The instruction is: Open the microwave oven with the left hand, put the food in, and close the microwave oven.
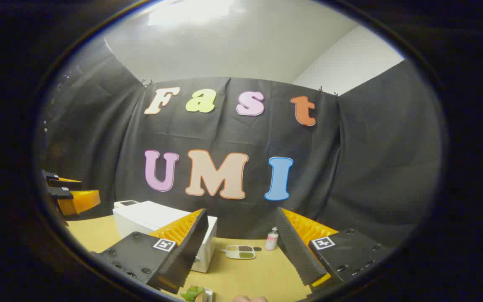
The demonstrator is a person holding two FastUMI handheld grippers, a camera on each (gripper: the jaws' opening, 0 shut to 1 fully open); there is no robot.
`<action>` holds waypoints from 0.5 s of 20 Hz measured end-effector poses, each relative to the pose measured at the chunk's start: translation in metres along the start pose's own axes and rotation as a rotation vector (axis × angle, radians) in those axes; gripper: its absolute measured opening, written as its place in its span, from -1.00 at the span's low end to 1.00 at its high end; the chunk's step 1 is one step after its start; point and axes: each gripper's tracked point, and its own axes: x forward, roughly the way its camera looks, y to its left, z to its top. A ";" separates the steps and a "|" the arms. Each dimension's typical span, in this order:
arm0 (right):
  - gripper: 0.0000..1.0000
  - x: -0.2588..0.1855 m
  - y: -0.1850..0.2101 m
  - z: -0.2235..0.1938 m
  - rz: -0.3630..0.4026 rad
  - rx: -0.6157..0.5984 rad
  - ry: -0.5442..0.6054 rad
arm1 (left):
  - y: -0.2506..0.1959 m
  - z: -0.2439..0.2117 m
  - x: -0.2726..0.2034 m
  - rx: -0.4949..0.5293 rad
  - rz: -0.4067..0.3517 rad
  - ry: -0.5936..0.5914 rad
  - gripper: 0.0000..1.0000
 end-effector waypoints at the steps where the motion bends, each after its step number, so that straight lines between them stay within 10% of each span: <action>1: 0.94 0.000 0.000 0.000 0.004 0.002 0.001 | -0.004 0.001 -0.002 -0.005 -0.014 -0.002 0.86; 10: 1.00 -0.003 -0.001 0.001 0.006 -0.010 0.004 | -0.004 0.001 -0.009 0.040 -0.014 0.011 0.86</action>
